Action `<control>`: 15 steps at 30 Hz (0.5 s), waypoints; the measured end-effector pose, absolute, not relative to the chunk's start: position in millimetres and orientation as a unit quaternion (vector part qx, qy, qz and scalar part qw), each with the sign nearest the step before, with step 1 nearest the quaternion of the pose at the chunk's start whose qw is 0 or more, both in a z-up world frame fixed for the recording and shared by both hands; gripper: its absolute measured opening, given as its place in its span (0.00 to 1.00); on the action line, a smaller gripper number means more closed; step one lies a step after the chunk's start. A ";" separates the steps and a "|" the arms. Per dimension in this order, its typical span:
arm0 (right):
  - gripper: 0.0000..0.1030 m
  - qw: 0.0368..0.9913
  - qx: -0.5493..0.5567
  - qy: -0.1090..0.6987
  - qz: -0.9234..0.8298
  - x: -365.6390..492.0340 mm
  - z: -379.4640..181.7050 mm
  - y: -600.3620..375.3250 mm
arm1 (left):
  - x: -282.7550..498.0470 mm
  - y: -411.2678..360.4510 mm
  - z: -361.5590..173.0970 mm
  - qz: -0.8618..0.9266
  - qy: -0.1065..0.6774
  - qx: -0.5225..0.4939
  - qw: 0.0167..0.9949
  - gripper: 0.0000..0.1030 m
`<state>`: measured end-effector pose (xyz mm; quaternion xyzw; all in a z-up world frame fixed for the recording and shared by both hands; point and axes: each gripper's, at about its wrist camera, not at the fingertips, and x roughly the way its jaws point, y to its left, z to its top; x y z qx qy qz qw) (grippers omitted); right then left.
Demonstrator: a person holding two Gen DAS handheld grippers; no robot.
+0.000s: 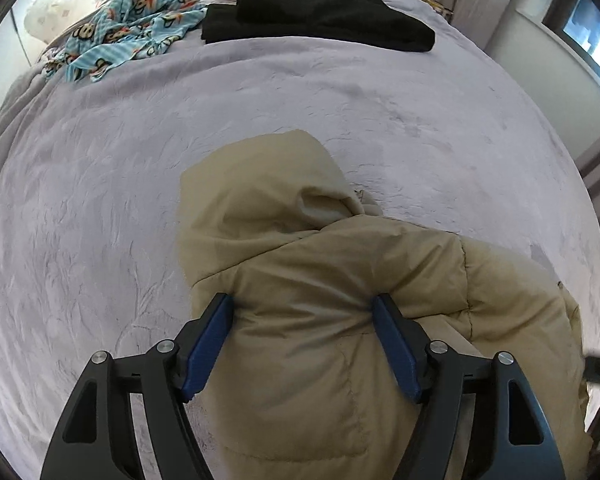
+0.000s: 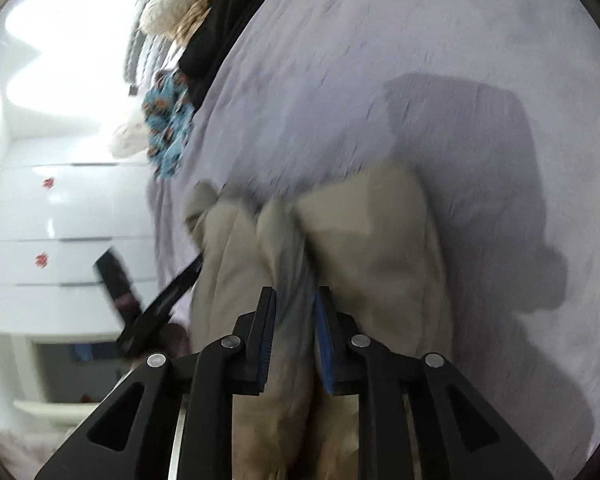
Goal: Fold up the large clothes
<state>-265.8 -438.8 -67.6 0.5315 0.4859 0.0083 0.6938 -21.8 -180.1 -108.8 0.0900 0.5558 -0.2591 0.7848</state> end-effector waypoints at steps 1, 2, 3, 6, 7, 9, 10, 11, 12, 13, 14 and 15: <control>0.22 0.688 0.536 0.489 0.021 -269.6 -66.2 -432.9 | -24.1 -180.2 -108.0 -0.257 0.554 0.093 0.786 0.71; 0.23 0.684 0.536 0.494 0.032 -272.6 -64.9 -425.7 | -25.5 -181.7 -107.3 -0.254 0.553 0.097 0.787 0.71; 0.24 0.683 0.530 0.501 0.040 -275.9 -61.8 -417.5 | -26.3 -183.0 -107.1 -0.252 0.552 0.100 0.788 0.72; 0.24 0.689 0.482 0.540 0.030 -284.6 -57.7 -396.0 | -29.5 -186.1 -106.5 -0.247 0.546 0.109 0.793 0.72; 0.24 0.692 0.467 0.550 0.021 -285.1 -59.6 -393.1 | -30.8 -187.5 -106.4 -0.246 0.544 0.112 0.795 0.72; 0.18 0.700 0.425 0.575 -0.015 -291.0 -67.7 -388.2 | -33.9 -189.9 -106.2 -0.243 0.539 0.120 0.798 0.72; 0.18 0.699 0.425 0.574 -0.029 -292.5 -71.6 -388.8 | -35.3 -191.6 -106.0 -0.240 0.535 0.126 0.800 0.72; 0.18 0.699 0.429 0.571 -0.037 -291.9 -69.5 -388.5 | -35.7 -191.9 -105.9 -0.239 0.535 0.129 0.800 0.72; 0.18 0.705 0.421 0.569 -0.051 -294.0 -62.8 -388.3 | -35.8 -192.1 -106.2 -0.237 0.534 0.129 0.801 0.72; 0.18 0.715 0.404 0.567 -0.064 -296.1 -54.0 -387.1 | -35.7 -191.8 -106.3 -0.236 0.534 0.130 0.801 0.72; 0.18 0.724 0.390 0.564 -0.071 -299.4 -44.7 -384.8 | -35.7 -191.0 -106.7 -0.236 0.534 0.130 0.802 0.72; 0.18 0.733 0.382 0.558 -0.073 -303.1 -33.6 -382.4 | -35.8 -190.2 -107.1 -0.236 0.533 0.129 0.802 0.72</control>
